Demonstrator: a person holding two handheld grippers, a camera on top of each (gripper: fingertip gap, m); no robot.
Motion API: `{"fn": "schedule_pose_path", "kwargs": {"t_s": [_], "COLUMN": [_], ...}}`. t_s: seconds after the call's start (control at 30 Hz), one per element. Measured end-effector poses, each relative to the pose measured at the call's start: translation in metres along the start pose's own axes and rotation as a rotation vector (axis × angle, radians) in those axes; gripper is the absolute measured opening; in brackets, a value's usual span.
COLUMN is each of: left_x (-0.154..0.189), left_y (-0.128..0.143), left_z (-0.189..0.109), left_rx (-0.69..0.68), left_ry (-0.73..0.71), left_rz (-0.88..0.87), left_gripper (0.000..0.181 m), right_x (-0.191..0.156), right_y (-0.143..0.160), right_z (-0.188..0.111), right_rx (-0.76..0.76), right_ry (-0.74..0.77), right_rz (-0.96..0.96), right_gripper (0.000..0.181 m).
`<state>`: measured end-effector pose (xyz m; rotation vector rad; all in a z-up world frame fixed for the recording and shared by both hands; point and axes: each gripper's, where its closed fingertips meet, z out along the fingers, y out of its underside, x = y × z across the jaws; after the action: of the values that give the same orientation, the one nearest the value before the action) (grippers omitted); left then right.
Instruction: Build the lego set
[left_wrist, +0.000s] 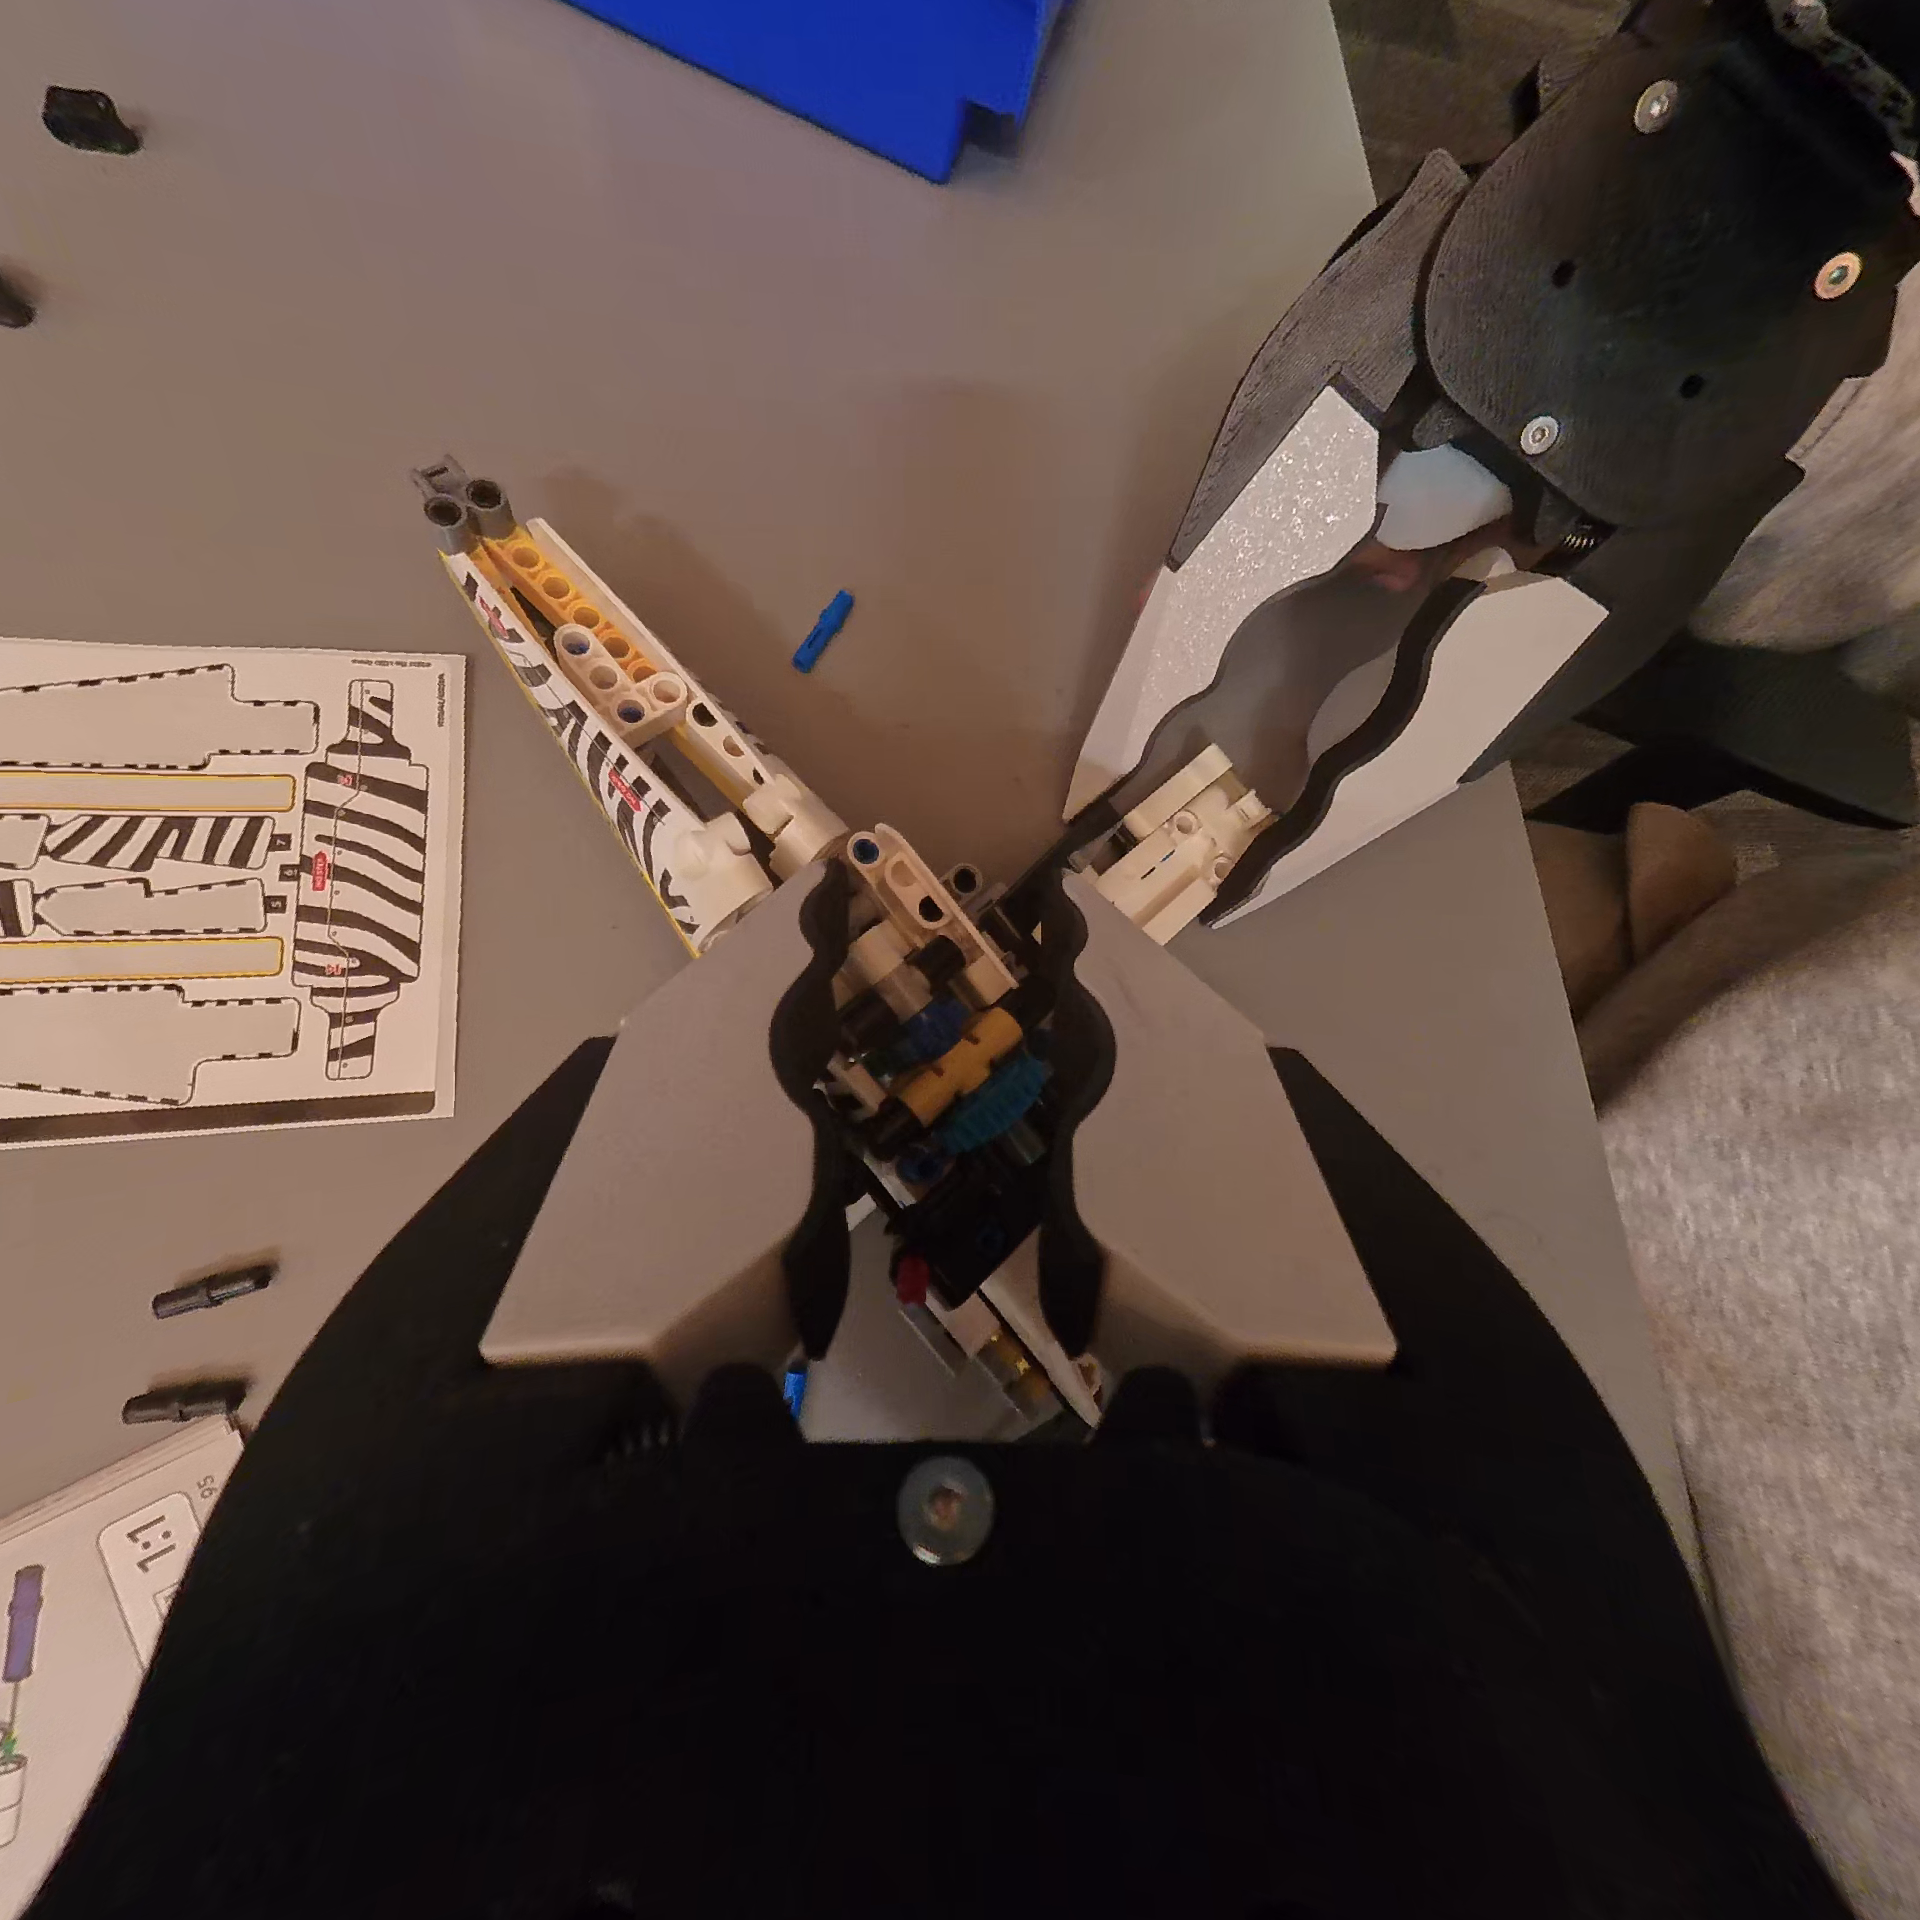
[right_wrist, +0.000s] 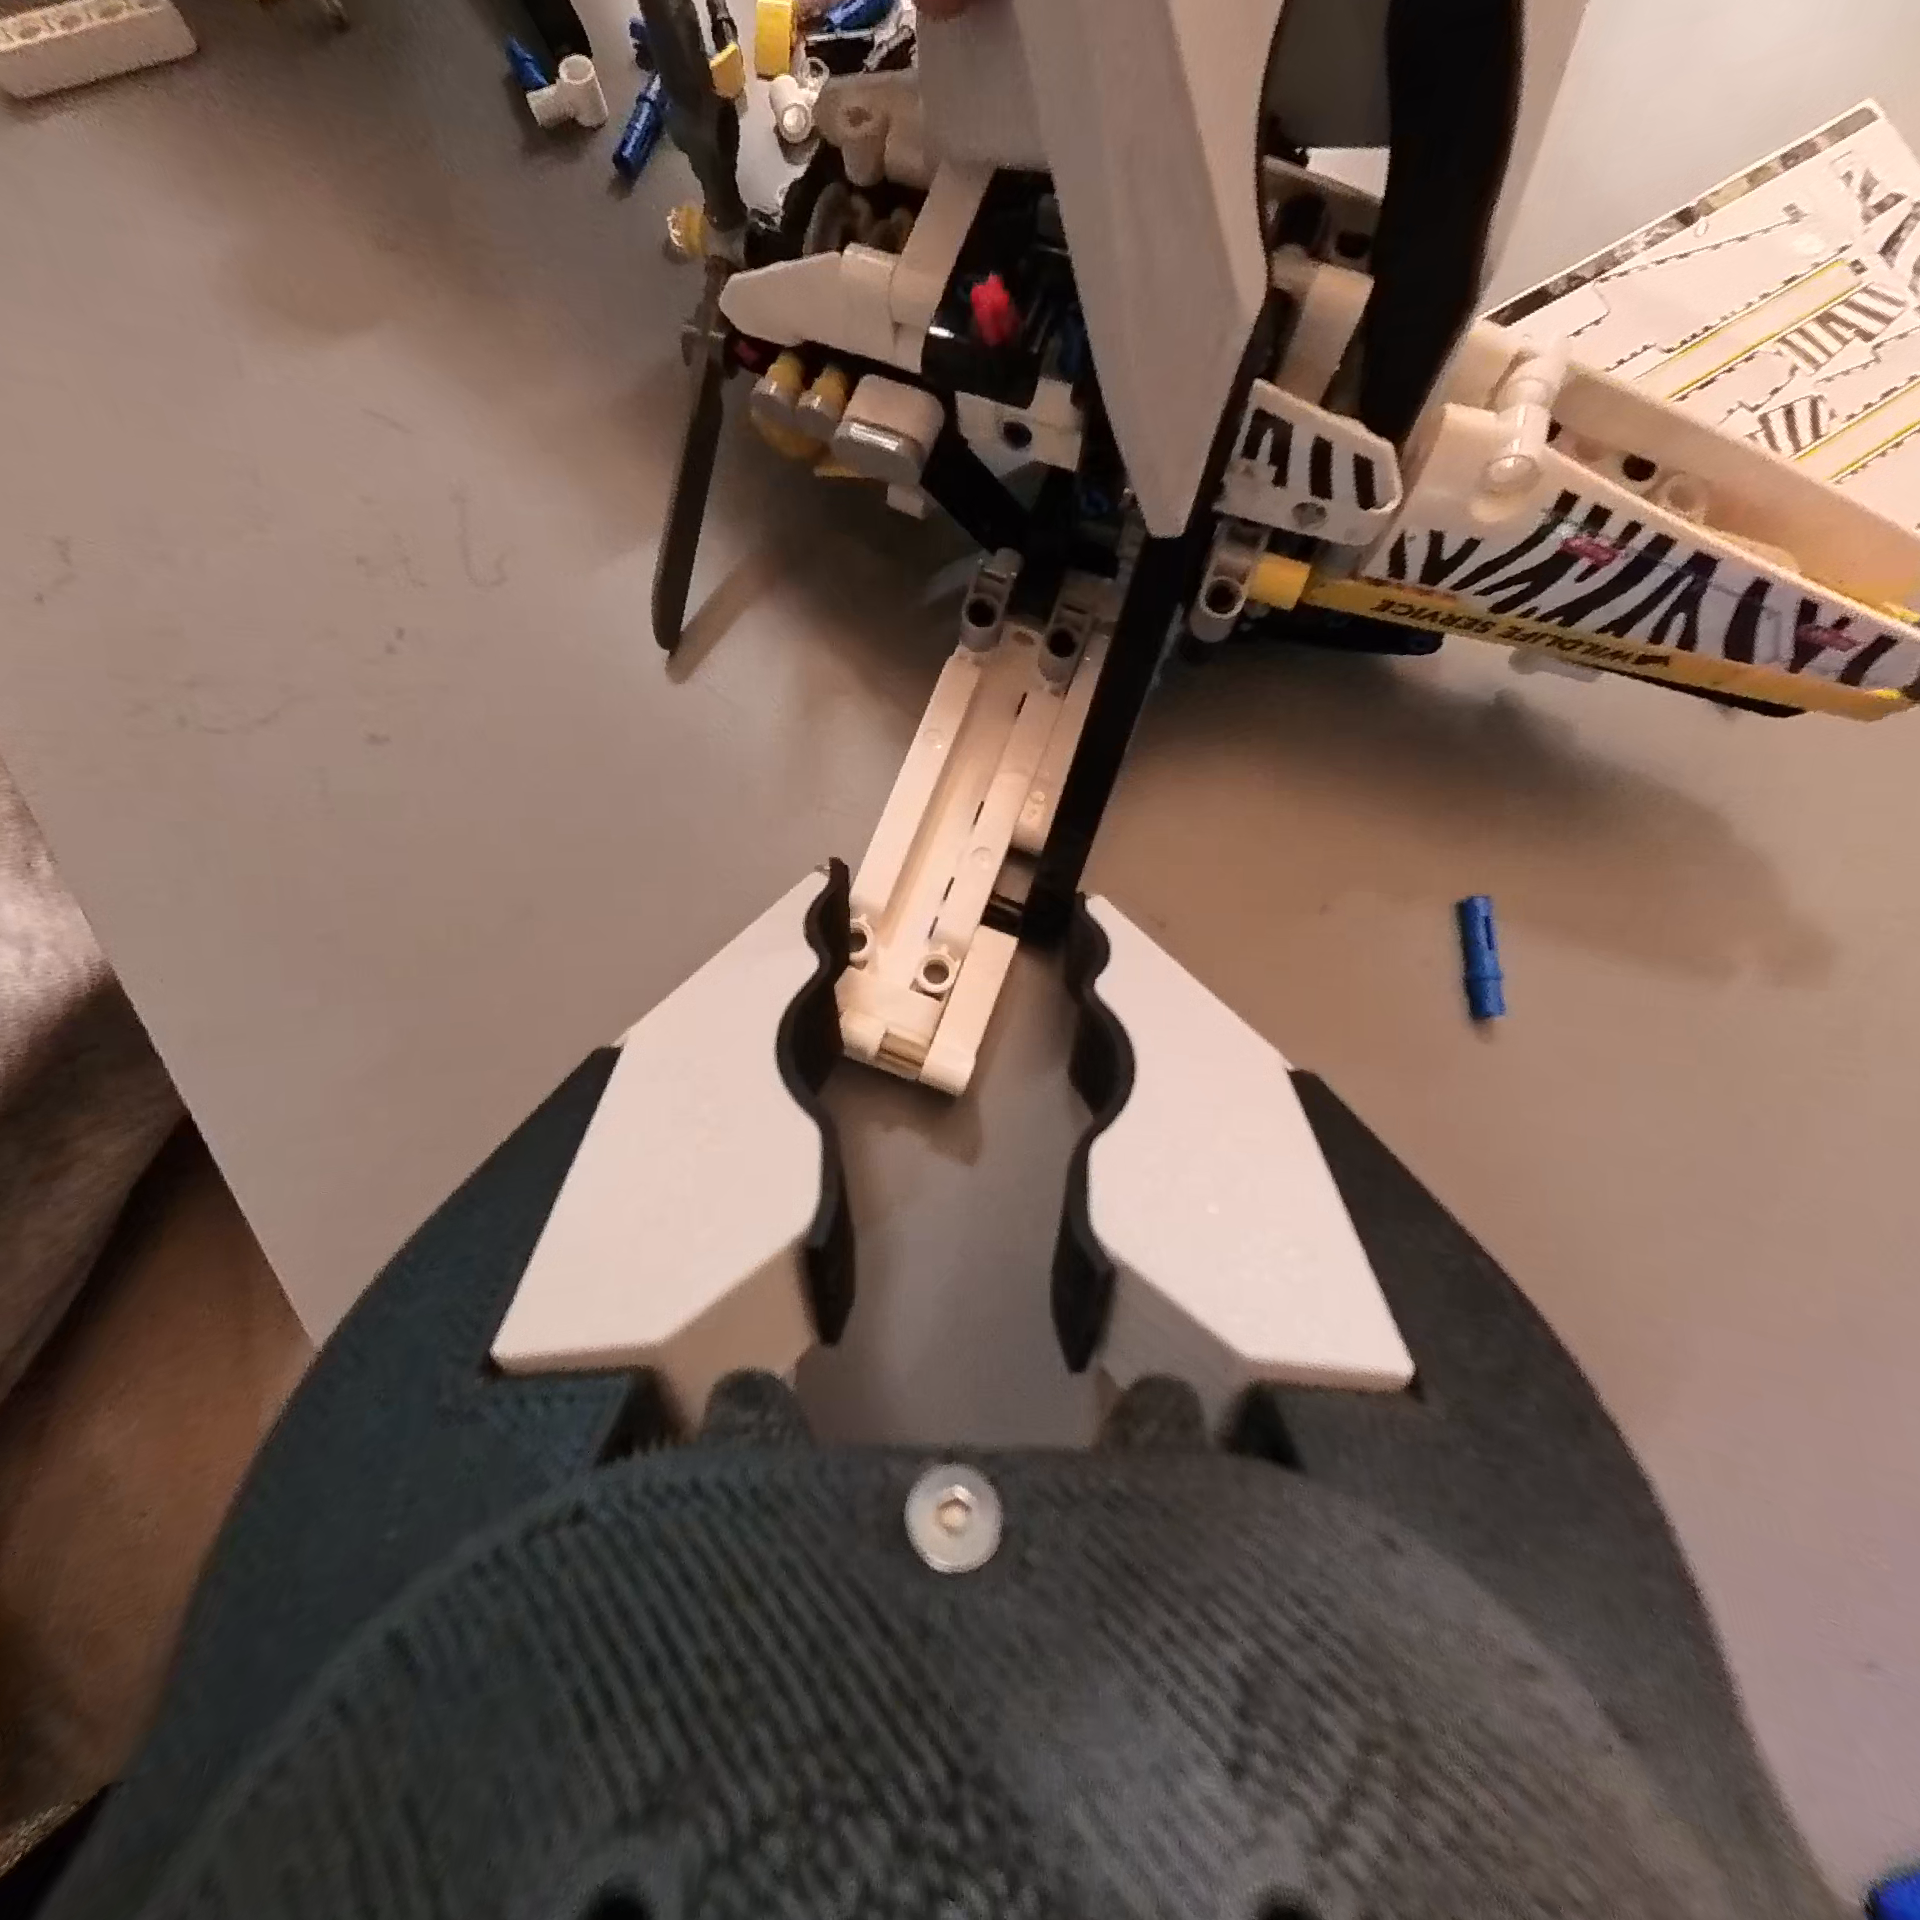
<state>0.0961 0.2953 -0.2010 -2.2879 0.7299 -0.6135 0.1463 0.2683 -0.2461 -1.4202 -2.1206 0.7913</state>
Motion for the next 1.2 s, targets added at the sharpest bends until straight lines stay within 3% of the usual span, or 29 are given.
{"fn": "schedule_pose_path", "kwargs": {"t_s": [0.97, 1.2], "left_x": [0.0001, -0.0009], "left_y": [0.0006, 0.0004], "left_z": [-0.0002, -0.0004], "left_rx": [-0.002, 0.002], "left_ry": [-0.007, -0.004], "left_rz": [0.009, -0.003], "left_gripper": [0.038, 0.038], "right_x": [0.0017, 0.0024], "right_y": [-0.0003, -0.0010], "right_z": [0.0003, 0.0009], "right_rx": [-0.032, -0.047], "right_ry": [0.041, 0.132], "right_rz": [0.153, 0.251], "right_gripper": [0.039, 0.040]}}
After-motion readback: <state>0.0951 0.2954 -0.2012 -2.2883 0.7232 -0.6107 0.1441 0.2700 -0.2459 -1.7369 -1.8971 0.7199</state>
